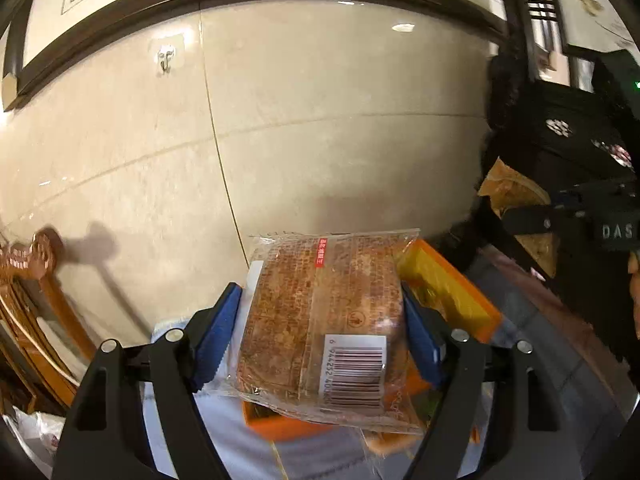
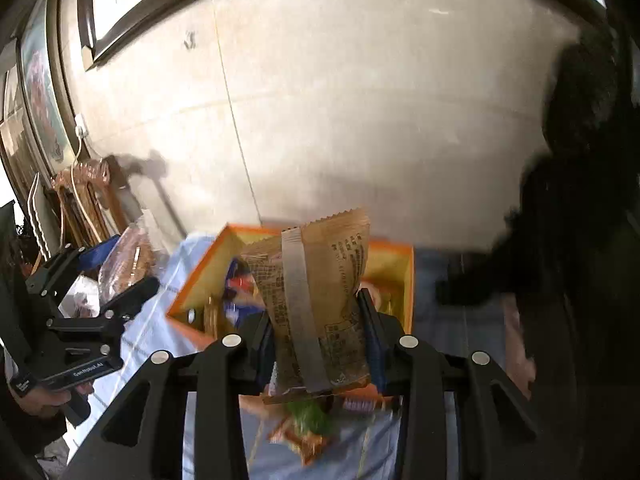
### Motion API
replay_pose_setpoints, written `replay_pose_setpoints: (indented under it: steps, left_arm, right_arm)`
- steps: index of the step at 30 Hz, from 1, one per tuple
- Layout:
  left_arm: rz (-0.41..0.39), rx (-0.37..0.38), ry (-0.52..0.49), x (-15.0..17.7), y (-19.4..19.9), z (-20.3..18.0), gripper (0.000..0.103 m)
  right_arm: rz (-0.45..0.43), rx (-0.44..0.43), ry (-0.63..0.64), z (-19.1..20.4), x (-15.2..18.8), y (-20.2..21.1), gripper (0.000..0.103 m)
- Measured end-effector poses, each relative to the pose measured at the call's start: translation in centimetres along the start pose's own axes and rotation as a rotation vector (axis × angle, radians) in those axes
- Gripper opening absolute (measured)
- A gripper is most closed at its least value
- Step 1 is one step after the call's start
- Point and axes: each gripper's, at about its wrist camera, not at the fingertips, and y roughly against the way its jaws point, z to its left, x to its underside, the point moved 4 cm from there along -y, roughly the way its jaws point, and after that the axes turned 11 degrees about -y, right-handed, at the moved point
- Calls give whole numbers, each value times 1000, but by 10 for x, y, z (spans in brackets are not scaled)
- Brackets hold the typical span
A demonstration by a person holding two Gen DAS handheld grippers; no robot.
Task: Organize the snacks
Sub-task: 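Carry both packs over the orange box and open both tools, then grasp the square bread pack with left tool while right tool grasps orange cake pack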
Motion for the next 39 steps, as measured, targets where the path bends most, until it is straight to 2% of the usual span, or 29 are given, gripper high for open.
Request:
replay_pose_setpoints:
  steps: [2, 3, 4, 5, 7, 10, 12, 13, 16, 17, 19, 24, 26, 30, 31, 33, 34, 35, 36, 39]
  left_arm:
    - [16, -22, 7, -12, -16, 6, 75]
    - [27, -51, 20, -16, -32, 11, 78]
    - [38, -63, 28, -17, -43, 16, 94]
    - [59, -68, 44, -15, -55, 19, 99]
    - [126, -73, 98, 5, -75, 24, 99]
    - [117, -8, 116, 38, -68, 11, 99]
    - [109, 65, 64, 65, -59, -14, 99]
    - [123, 101, 35, 80, -57, -29, 99]
    - [194, 191, 14, 119, -59, -68, 99]
    - [224, 213, 22, 131, -63, -81, 99]
    - [261, 222, 22, 145, -73, -98, 99]
    - [341, 138, 27, 164, -110, -113, 99]
    - [373, 126, 24, 168, -124, -115, 99]
    - [459, 73, -90, 186, -143, -125, 99]
    - [459, 77, -75, 189, -143, -121, 99]
    - [448, 77, -38, 197, -140, -108, 96]
    - [434, 98, -32, 199, -136, -104, 84]
    - [426, 113, -38, 200, -133, -103, 81]
    - [418, 114, -58, 202, -129, -101, 75]
    - [404, 124, -51, 209, -116, -95, 72]
  right_arm:
    - [27, -5, -2, 2, -14, -17, 39]
    - [48, -9, -6, 2, -19, -28, 41]
    - [71, -9, -10, 0, -20, -40, 60]
    - [81, 44, -7, -6, -19, -53, 76]
    - [86, 99, 1, -13, -8, -59, 76]
    - [136, 105, 38, -23, 41, -59, 76]
    - [164, 66, 66, -24, 79, -59, 76]
    - [198, 42, 80, -25, 110, -61, 76]
    - [279, -38, 86, -22, 174, -70, 76]
    - [323, -43, 108, -20, 198, -77, 76]
    - [356, -27, 197, -15, 229, -90, 75]
    - [363, -29, 240, -8, 241, -114, 75]
    - [371, -20, 276, -4, 243, -124, 75]
    - [389, -11, 268, -7, 243, -138, 75]
    - [397, -22, 239, -9, 241, -139, 73]
    - [406, -18, 212, -12, 236, -139, 54]
    - [411, -15, 195, -15, 234, -138, 36]
    - [422, -19, 166, -21, 230, -136, 25]
    - [435, -28, 144, -25, 229, -135, 24]
    - [427, -25, 130, -27, 230, -127, 22]
